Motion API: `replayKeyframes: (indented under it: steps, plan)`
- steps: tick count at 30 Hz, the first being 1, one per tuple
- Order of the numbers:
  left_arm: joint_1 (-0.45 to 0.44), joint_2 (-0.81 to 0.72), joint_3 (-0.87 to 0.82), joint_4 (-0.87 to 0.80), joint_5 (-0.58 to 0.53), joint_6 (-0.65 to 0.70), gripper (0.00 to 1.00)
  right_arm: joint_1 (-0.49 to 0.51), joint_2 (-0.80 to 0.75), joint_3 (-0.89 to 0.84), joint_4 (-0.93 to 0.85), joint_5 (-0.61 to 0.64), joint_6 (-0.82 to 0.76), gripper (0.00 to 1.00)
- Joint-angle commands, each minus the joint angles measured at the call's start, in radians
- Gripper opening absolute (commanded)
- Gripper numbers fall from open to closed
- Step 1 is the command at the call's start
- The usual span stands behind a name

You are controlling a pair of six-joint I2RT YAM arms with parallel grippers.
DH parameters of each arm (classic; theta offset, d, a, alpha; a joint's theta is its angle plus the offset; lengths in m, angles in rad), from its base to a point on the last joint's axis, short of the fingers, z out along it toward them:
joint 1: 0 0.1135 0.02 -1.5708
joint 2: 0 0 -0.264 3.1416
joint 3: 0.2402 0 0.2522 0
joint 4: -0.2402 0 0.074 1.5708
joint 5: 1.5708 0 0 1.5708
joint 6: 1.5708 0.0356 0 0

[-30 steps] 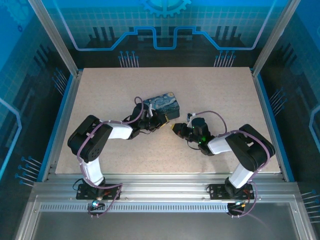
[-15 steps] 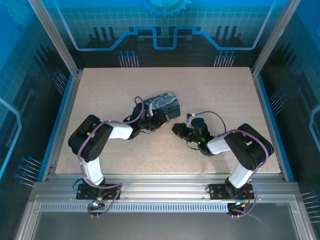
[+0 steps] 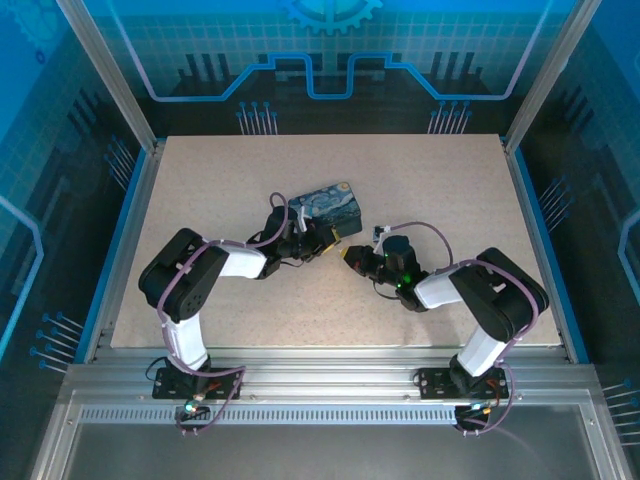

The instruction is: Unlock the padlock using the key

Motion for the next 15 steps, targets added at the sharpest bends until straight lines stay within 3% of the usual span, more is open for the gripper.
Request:
replayKeyframes:
  steps: [1,15]
  plan:
    - [0.010,0.019,0.016,0.047,0.042,-0.026,0.00,0.007,-0.034,-0.009,0.014,0.015,-0.001,0.00]
    - [0.010,0.028,0.013,0.077,0.055,-0.049,0.00,-0.003,-0.029,0.000,0.012,0.028,0.007,0.00]
